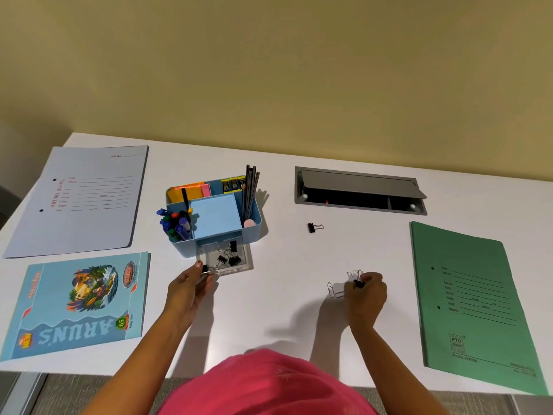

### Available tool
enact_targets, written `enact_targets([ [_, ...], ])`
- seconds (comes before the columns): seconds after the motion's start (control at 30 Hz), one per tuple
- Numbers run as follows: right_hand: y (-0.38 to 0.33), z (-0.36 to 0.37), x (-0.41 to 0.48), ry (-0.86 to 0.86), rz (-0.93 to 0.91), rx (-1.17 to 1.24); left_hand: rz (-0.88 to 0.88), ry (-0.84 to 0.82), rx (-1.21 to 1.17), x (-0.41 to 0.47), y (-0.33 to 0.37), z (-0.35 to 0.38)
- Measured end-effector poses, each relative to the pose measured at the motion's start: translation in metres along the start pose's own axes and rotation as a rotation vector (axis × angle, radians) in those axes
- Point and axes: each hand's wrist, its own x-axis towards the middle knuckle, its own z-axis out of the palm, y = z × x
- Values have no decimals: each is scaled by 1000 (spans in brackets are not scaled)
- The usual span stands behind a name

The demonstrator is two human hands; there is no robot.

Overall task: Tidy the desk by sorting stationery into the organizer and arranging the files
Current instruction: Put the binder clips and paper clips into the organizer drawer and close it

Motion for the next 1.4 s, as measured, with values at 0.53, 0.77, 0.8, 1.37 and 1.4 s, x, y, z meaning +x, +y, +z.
enact_targets([
  [0.53, -155, 61, -103, -599, -806, 97, 15, 19, 21, 8, -6, -3],
  [0.77, -157, 70, -103, -670, -821, 118, 32, 17, 24, 11, -8, -5],
  [0.8, -156, 69, -99, -663, -810, 141, 31, 19, 19, 11, -8, -5],
  [1.37, -90, 84, 41, -475, -499, -634, -6, 1, 18, 15, -6, -9],
  [1.4, -87, 84, 41, -485, -531, -656, -7, 2, 17, 14, -6, -8],
])
